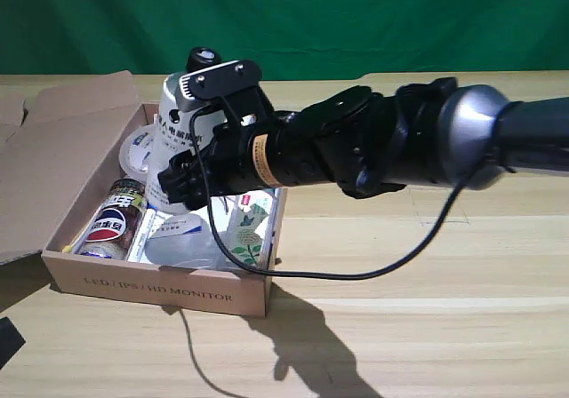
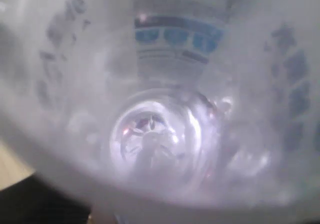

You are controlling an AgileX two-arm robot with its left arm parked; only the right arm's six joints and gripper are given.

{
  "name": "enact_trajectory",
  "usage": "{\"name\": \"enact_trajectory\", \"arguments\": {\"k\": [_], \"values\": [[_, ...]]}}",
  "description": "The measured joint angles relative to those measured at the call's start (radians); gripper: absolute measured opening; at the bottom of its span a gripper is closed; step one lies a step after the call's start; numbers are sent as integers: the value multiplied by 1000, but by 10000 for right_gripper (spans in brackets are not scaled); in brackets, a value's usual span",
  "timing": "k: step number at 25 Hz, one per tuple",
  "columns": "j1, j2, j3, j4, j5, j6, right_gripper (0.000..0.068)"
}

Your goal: Place the white bottle into the box.

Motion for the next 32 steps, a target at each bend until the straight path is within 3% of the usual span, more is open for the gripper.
{"name": "enact_trajectory", "arguments": {"k": [4,12,15,19,24,27,29,32], "values": [[0,88,-50,-3,-29,52,493],[0,103,-53,-4,-25,56,501],[0,103,-53,-4,-2,57,626],[-1,103,-58,-3,0,57,680],[-1,79,-60,-3,8,56,680],[-1,-2,-60,-3,57,-1,671],[-1,-59,-60,-3,110,-41,638],[-1,-172,-60,2,238,-123,515]]}}
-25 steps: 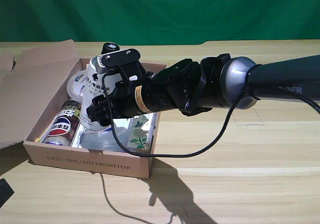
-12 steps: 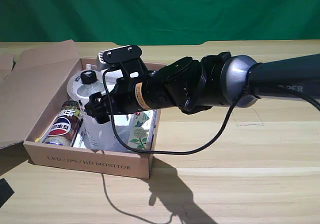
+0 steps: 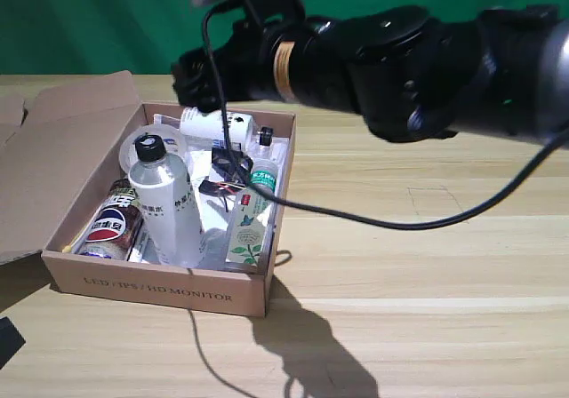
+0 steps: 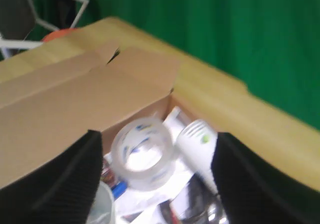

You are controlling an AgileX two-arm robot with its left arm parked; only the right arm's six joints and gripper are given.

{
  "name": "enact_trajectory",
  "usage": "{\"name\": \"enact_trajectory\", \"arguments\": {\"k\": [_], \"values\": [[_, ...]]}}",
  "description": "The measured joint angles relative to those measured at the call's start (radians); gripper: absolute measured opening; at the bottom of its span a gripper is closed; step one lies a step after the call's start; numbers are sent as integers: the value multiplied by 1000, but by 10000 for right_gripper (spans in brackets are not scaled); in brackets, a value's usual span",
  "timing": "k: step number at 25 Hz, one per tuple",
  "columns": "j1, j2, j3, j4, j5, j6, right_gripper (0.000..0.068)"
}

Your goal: Place the white bottle into the box.

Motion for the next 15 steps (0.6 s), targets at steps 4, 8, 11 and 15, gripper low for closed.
{"name": "enact_trajectory", "arguments": {"k": [4,8,11,15], "values": [[0,-126,0,7,106,-107,226],[0,-222,32,9,140,-176,31],[0,-330,134,14,244,-200,4],[0,-489,296,23,328,-252,3]]}}
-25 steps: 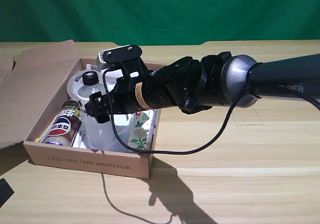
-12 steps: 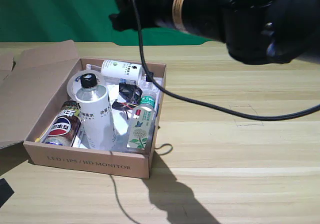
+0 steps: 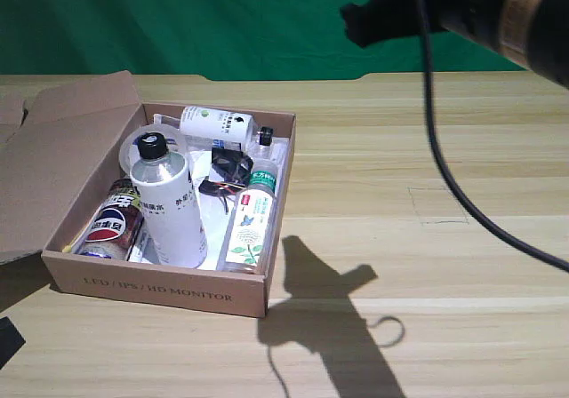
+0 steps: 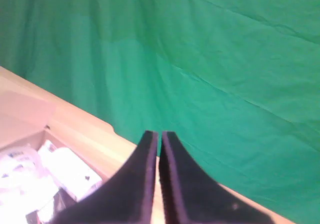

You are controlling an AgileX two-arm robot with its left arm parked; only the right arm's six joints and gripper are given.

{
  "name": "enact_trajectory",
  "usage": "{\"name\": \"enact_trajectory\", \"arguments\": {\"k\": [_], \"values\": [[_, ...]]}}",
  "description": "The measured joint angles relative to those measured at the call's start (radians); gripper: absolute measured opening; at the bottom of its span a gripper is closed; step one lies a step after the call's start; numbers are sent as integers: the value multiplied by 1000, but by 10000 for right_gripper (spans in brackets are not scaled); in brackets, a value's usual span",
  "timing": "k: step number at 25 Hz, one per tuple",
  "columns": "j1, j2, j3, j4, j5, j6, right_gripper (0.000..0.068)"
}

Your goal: Place the white bottle into the box.

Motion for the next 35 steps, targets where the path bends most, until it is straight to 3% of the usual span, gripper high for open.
{"name": "enact_trajectory", "arguments": {"k": [7,12,22,29,35], "values": [[0,-274,265,36,133,-12,3],[0,-305,291,39,204,-13,3],[-25,-371,292,37,141,-13,3],[-339,-625,292,18,-46,-13,3],[-581,-812,359,3,-48,-13,3]]}}
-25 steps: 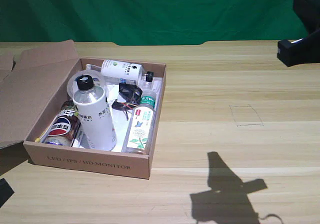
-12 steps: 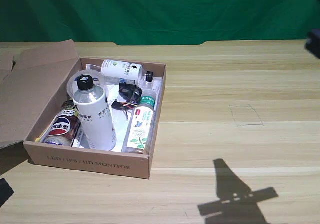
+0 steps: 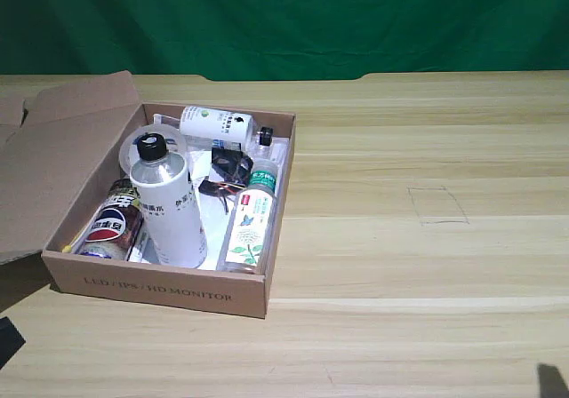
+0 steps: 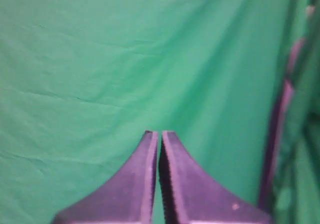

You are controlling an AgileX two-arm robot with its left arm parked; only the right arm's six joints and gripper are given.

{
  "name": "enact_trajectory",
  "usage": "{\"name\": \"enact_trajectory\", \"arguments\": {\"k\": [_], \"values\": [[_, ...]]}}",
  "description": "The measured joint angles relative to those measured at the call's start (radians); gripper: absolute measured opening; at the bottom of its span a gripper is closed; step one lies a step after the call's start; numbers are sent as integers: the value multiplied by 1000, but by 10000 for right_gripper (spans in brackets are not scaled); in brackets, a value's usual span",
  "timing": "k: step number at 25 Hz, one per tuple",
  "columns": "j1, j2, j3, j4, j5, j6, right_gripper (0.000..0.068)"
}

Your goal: Place the white bottle into the box.

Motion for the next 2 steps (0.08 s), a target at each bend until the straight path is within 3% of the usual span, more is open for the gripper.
{"name": "enact_trajectory", "arguments": {"k": [2], "values": [[-23,-66,103,0,5,0,3]]}}
